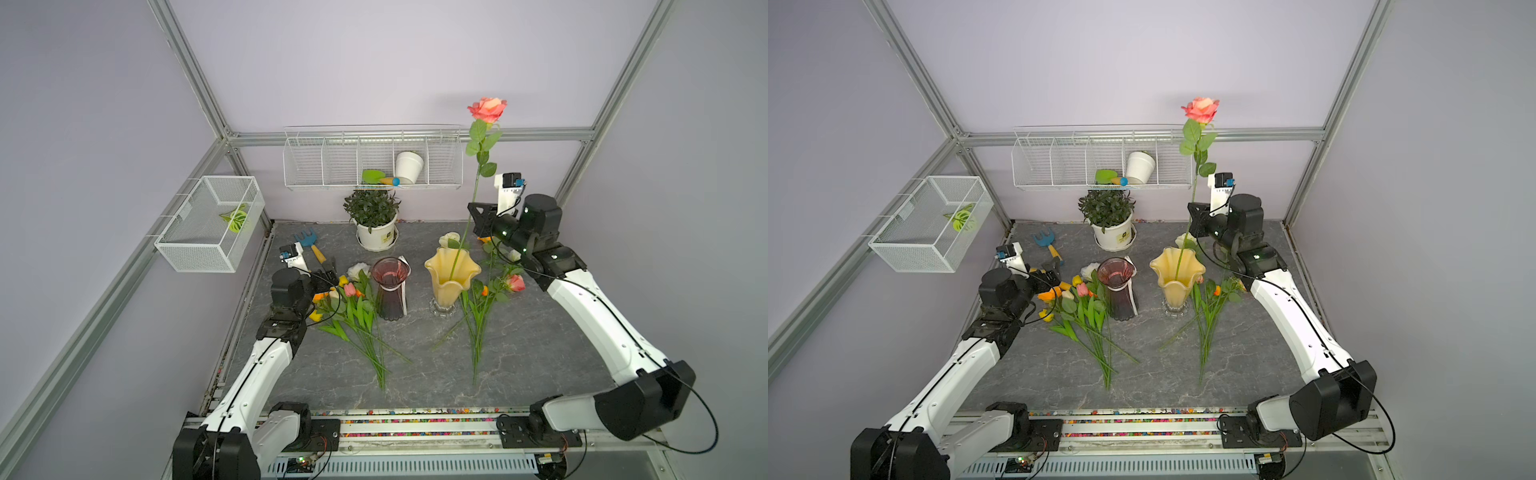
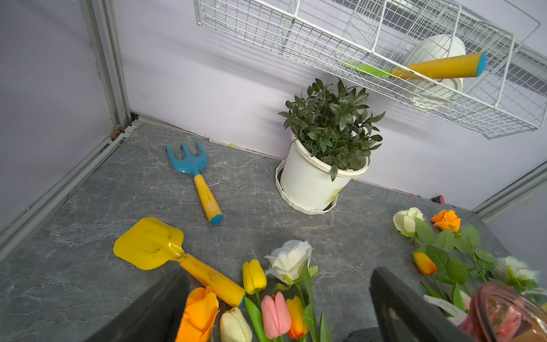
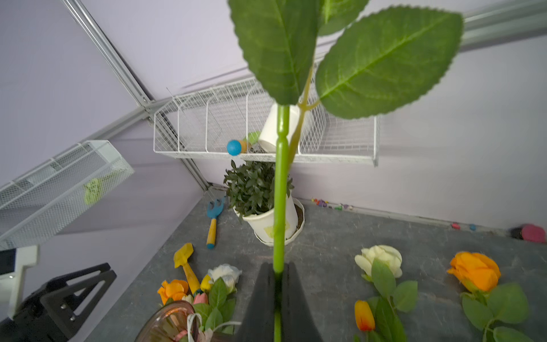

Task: Arrange the flowers in different vases according to their variety
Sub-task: Insert the flower into the vase.

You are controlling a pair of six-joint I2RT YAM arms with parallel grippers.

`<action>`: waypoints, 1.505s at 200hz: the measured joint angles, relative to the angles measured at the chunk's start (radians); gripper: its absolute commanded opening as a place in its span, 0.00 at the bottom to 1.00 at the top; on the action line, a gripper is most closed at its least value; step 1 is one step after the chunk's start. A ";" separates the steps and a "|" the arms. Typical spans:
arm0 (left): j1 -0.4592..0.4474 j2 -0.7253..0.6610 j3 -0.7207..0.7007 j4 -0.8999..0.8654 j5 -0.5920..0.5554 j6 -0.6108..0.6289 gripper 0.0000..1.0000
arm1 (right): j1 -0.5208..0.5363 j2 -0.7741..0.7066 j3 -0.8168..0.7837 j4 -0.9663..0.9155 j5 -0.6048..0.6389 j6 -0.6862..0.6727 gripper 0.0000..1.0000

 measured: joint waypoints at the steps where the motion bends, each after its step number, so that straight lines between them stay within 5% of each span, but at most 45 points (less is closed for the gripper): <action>1: 0.000 0.000 0.000 0.000 0.000 0.000 1.00 | 0.000 -0.001 -0.004 0.000 0.000 0.000 0.00; 42: 0.000 -0.002 -0.001 0.000 0.000 0.000 1.00 | 0.002 -0.023 -0.076 0.008 0.003 -0.008 0.00; 66: 0.000 -0.008 -0.001 0.000 0.001 0.000 1.00 | 0.013 -0.017 -0.100 0.005 0.003 -0.014 0.42; 94: 0.000 -0.015 -0.001 0.000 0.001 0.005 1.00 | 0.032 0.003 -0.113 -0.008 0.003 -0.037 0.58; 177: -0.007 -0.030 0.010 -0.045 -0.002 -0.033 0.93 | 0.098 -0.078 -0.164 -0.148 0.007 -0.094 0.65; 241: -0.013 -0.012 0.135 -0.377 0.063 -0.365 0.82 | 0.219 -0.213 -0.132 -0.392 -0.031 -0.243 0.55; 301: -0.131 0.166 0.022 -0.431 0.264 -0.688 0.82 | 0.291 -0.177 -0.092 -0.530 -0.076 -0.319 0.48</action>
